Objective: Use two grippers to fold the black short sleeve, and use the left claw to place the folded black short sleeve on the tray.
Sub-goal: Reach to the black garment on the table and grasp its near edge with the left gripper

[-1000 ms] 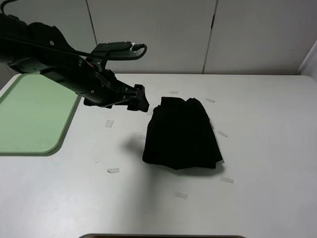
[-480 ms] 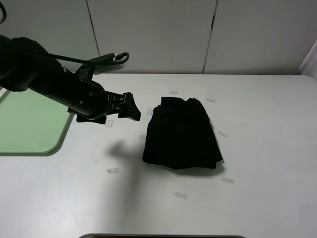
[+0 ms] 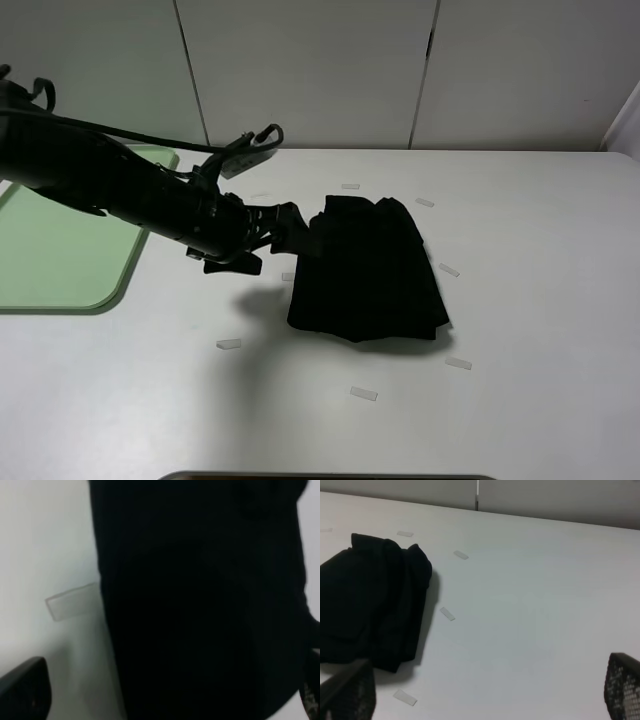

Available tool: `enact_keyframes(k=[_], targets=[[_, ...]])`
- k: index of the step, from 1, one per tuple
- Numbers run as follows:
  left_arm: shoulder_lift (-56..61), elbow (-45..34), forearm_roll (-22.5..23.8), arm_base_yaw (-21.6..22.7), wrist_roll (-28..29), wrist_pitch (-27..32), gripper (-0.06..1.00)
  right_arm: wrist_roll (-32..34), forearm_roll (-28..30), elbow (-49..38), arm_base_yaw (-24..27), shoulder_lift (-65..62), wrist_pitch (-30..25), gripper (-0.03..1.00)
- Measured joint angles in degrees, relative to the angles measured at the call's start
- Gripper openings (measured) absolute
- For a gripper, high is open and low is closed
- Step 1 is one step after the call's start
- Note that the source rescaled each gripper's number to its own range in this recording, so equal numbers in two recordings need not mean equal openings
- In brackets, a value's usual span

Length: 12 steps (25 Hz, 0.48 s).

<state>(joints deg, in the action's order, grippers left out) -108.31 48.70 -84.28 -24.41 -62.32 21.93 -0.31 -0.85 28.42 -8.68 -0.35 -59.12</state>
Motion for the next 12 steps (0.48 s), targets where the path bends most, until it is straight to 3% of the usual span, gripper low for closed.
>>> enact_keyframes(k=[7,12], targets=[[-4.48,-0.01,-7.69,0.00,-8.34,2.80,1.00,0.00,0.00,0.00,0.00,0.00,0.00,1.00],[-7.41,-0.01,-9.86,0.00,-10.69,3.50,1.00,0.00,0.00,0.00,0.00,0.00,0.00,1.00]])
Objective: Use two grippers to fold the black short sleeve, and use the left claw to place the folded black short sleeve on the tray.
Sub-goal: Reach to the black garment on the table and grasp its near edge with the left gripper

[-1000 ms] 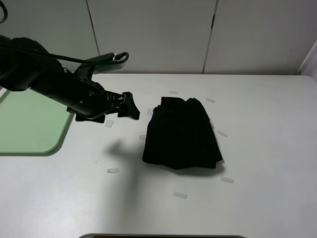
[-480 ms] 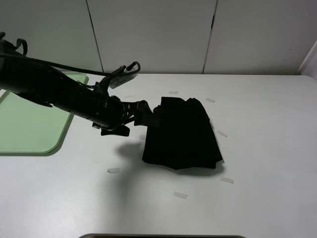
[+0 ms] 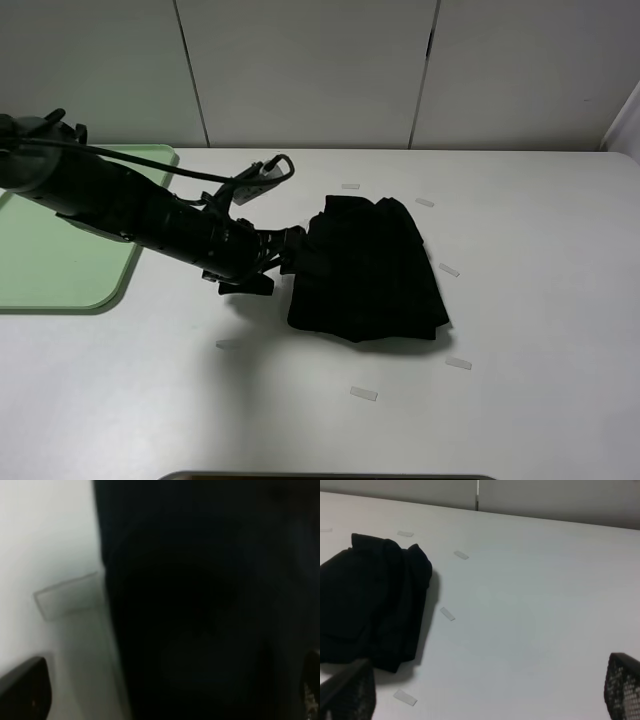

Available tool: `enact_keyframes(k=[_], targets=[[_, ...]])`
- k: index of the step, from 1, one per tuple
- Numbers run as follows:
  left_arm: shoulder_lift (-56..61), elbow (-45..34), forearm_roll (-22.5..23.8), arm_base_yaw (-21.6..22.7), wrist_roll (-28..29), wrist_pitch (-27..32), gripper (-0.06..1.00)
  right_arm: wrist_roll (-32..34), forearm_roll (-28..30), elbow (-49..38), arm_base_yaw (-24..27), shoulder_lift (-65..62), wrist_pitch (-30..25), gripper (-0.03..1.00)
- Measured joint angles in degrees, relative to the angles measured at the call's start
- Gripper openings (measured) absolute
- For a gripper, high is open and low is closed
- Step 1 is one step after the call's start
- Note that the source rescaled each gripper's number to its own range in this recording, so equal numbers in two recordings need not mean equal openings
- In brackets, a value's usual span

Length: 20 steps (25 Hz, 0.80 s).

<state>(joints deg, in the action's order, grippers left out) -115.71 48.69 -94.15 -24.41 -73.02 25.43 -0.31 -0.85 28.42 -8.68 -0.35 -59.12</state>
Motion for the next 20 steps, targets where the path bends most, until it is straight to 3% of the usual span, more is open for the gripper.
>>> enact_keyframes(k=[5,10,15,20], targets=[[-2.09,1.32,-3.65,-1.16,-2.83,1.32,0.95,0.00,0.00,0.00,0.00,0.00,0.00,1.00],[-5.93,4.73,-5.57,-3.43,-4.84,3.92,0.81,0.00,0.00,0.00,0.00,0.00,0.00,1.00],[-9.39,8.59,-5.57,-5.63,-3.83,4.94,0.63,0.00,0.00,0.00,0.00,0.00,0.00,1.00],[-10.09,9.17,-5.57,-5.99,-3.51,3.16,0.31,0.00,0.00,0.00,0.00,0.00,0.00,1.00]])
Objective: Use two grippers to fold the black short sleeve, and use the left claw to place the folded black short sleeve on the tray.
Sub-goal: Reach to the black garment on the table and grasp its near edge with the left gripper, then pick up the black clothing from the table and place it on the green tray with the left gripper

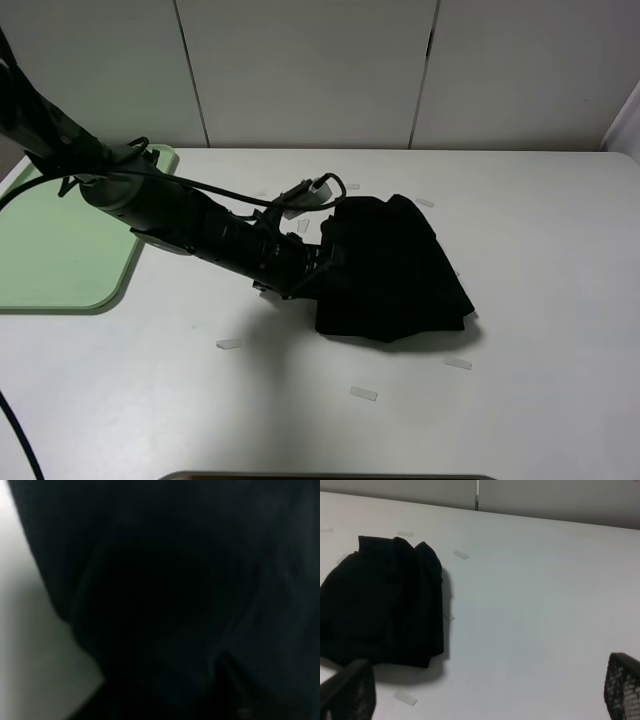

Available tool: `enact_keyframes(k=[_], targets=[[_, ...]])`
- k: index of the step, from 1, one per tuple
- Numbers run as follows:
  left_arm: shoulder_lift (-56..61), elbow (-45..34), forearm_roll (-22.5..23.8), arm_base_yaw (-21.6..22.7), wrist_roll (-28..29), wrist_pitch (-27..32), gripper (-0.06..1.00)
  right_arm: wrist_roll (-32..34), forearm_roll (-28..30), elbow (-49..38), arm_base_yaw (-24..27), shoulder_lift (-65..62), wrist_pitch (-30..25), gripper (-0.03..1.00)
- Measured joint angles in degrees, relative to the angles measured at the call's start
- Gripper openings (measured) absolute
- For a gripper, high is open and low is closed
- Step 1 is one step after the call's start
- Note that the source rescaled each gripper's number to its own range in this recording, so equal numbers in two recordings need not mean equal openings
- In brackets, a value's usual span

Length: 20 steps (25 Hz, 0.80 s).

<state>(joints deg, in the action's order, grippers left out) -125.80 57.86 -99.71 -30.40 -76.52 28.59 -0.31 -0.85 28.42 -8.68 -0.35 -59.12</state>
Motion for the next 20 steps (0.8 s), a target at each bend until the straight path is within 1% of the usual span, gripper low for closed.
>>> enact_keyframes(k=[3,5,7,9,12,14,15,17,18,19,20], targets=[[0.00,0.00,0.66,0.00,0.04,-0.86,0.15,0.00,0.00,0.00,0.00,0.00,0.00,1.00],[0.06,0.11,2.61,0.19,0.04,-1.79,0.13,0.00,0.00,0.00,0.00,0.00,0.00,1.00],[0.72,0.42,7.21,0.61,0.13,-2.77,0.13,0.00,0.00,0.00,0.00,0.00,0.00,1.00],[2.42,0.42,13.95,1.91,0.76,-4.06,0.13,0.00,0.00,0.00,0.00,0.00,0.00,1.00],[5.60,0.42,27.31,4.82,3.90,-6.03,0.13,0.00,0.00,0.00,0.00,0.00,0.00,1.00],[8.20,0.37,38.17,7.11,7.08,-6.82,0.13,0.00,0.00,0.00,0.00,0.00,0.00,1.00],[9.23,0.37,43.86,8.42,9.38,-7.26,0.13,0.00,0.00,0.00,0.00,0.00,0.00,1.00],[11.34,0.37,53.21,10.90,13.91,-7.88,0.13,0.00,0.00,0.00,0.00,0.00,0.00,1.00],[12.36,0.37,59.78,12.26,17.49,-8.11,0.13,0.00,0.00,0.00,0.00,0.00,0.00,1.00],[13.25,0.37,65.31,13.62,20.73,-8.53,0.13,0.00,0.00,0.00,0.00,0.00,0.00,1.00],[14.04,0.32,69.80,14.99,23.48,-8.94,0.13,0.00,0.00,0.00,0.00,0.00,0.00,1.00]])
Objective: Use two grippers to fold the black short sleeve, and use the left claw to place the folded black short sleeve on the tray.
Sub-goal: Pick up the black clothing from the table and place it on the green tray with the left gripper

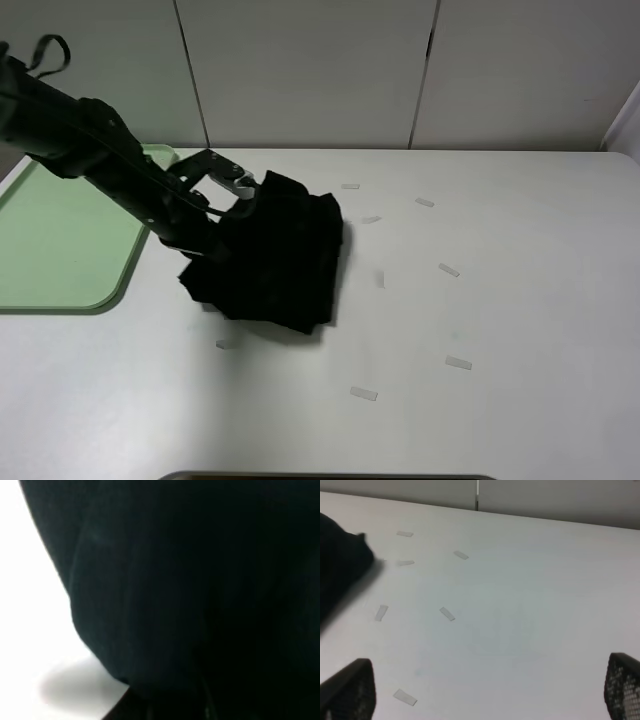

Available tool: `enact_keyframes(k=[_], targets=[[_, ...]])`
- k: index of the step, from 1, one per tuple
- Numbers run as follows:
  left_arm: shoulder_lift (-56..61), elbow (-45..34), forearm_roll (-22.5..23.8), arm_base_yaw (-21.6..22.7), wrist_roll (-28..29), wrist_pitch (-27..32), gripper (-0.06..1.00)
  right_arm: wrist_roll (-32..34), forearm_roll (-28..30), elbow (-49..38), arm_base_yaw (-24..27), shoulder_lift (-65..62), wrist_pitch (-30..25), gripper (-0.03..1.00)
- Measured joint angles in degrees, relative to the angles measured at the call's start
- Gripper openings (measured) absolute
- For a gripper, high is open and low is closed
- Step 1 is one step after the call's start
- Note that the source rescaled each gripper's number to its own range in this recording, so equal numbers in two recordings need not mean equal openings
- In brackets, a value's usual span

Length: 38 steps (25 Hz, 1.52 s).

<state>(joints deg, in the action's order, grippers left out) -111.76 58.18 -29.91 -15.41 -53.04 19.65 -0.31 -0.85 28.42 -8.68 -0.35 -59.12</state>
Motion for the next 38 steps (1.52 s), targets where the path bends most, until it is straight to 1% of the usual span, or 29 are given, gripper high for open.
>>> enact_keyframes(k=[2,5,6,8,9,12,16,20,22,26,32,38], targets=[[1.15,0.00,9.98,2.78,6.60,-1.11,0.13,0.00,0.00,0.00,0.00,0.00,0.00,1.00],[2.56,0.00,23.20,7.20,15.90,-3.21,0.13,0.00,0.00,0.00,0.00,0.00,0.00,1.00],[2.87,0.00,27.34,8.61,19.19,-4.03,0.13,0.00,0.00,0.00,0.00,0.00,0.00,1.00],[3.14,0.00,33.66,11.19,24.64,-5.23,0.13,0.00,0.00,0.00,0.00,0.00,0.00,1.00],[3.14,0.00,36.42,12.15,27.11,-5.60,0.13,0.00,0.00,0.00,0.00,0.00,0.00,1.00],[3.14,0.00,42.25,14.70,32.73,-6.08,0.13,0.00,0.00,0.00,0.00,0.00,0.00,1.00],[3.19,0.00,48.56,18.52,38.01,-6.38,0.13,0.00,0.00,0.00,0.00,0.00,0.00,1.00],[3.19,0.00,51.59,22.93,39.96,-5.81,0.13,0.00,0.00,0.00,0.00,0.00,0.00,1.00],[3.19,0.00,52.00,25.13,40.13,-5.56,0.13,0.00,0.00,0.00,0.00,0.00,0.00,1.00],[3.19,0.00,52.72,27.86,40.37,-5.59,0.13,0.00,0.00,0.00,0.00,0.00,0.00,1.00],[3.19,0.00,52.83,28.50,40.55,-5.78,0.13,0.00,0.00,0.00,0.00,0.00,0.00,1.00],[3.19,0.00,52.83,30.24,41.58,-5.79,0.13,0.00,0.00,0.00,0.00,0.00,0.00,1.00]])
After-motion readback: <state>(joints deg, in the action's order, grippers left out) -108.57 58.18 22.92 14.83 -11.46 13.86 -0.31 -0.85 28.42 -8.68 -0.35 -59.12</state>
